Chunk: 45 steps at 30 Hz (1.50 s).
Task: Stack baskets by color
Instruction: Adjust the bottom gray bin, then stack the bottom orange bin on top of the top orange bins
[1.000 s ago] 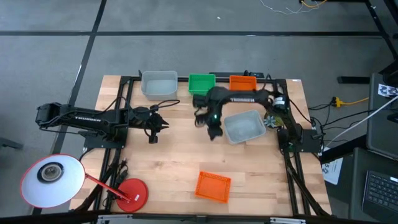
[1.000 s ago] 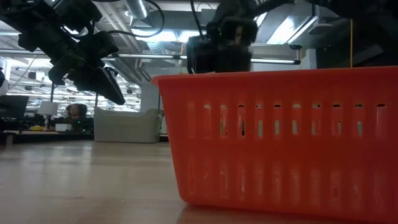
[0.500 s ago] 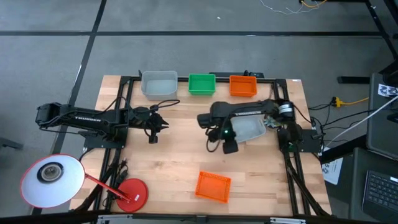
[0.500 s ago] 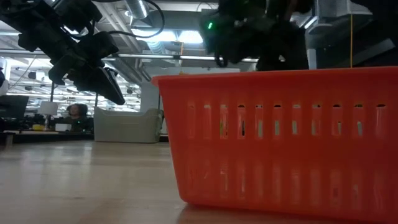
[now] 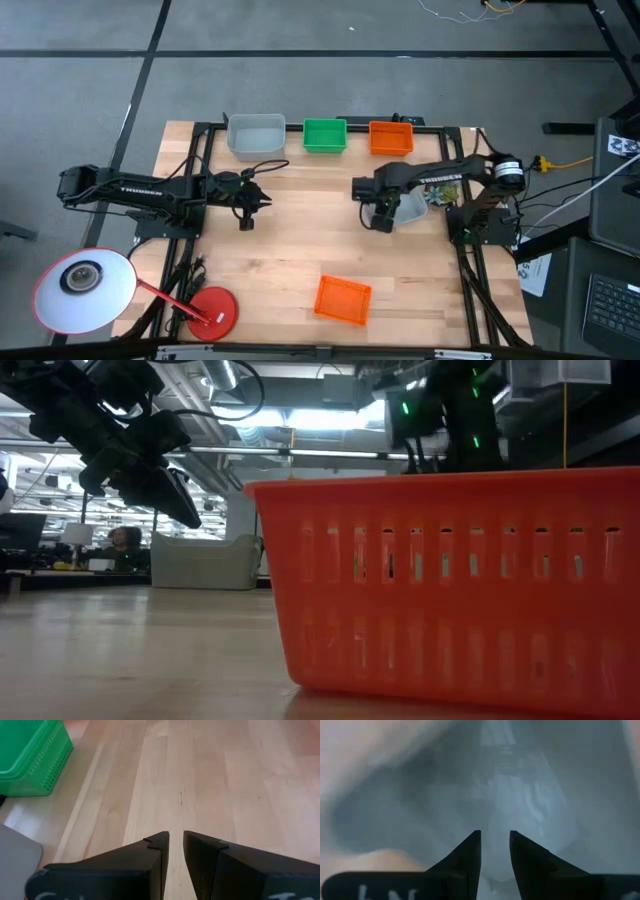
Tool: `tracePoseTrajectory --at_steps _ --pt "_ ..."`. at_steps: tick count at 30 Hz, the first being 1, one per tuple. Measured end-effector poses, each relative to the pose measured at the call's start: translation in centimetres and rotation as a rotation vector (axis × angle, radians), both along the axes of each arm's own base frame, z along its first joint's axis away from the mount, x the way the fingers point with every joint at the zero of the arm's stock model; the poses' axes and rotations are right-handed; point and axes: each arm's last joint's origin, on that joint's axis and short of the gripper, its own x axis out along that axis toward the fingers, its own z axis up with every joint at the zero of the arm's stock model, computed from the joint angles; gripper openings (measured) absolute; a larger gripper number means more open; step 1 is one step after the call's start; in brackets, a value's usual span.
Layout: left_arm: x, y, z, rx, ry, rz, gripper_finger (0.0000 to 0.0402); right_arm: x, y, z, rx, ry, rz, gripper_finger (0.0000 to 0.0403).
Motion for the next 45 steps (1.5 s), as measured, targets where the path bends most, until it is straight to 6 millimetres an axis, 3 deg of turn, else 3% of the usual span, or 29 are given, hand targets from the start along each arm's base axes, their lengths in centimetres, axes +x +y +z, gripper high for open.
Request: tracePoseTrajectory --at_steps 3,7,9,12,17,20,24,30,37,45 --pt "0.0 0.0 0.0 0.001 0.000 0.002 0.0050 -0.5 -0.5 -2.4 -0.049 0.002 -0.132 0.0101" --pt "0.0 0.0 0.0 0.002 0.000 0.002 0.0050 3.3 -1.4 -3.6 -0.036 -0.363 -0.243 0.0101" --pt "0.0 0.0 0.0 0.004 -0.002 0.005 0.0050 5.9 -1.8 -2.0 -0.049 -0.577 -0.172 0.0101" --pt "0.0 0.1 0.0 0.007 -0.003 0.020 0.0050 7.5 -2.0 1.4 -0.080 -0.687 -0.072 0.0101" --pt "0.0 0.1 0.1 0.005 -0.007 0.022 0.0050 7.8 -1.2 5.0 -0.083 -0.645 -0.005 0.0101" --pt "0.0 0.1 0.0 0.005 -0.005 0.023 0.0050 7.0 -0.2 5.7 -0.065 -0.538 0.000 0.0101" --pt "0.0 0.1 0.0 -0.009 -0.006 0.031 0.0050 6.0 2.4 6.2 0.064 -0.441 0.023 0.0101" --pt "0.0 0.1 0.0 -0.013 -0.008 0.034 0.0050 5.5 8.7 5.6 0.349 -0.428 0.158 0.0101" --pt "0.0 0.1 0.1 -0.012 -0.013 0.034 0.0050 5.8 15.2 5.4 0.360 -0.591 0.124 0.0101" --pt "0.1 0.1 0.2 -0.012 -0.025 0.036 0.0050 6.6 20.5 2.0 0.410 -0.602 0.130 0.0101"
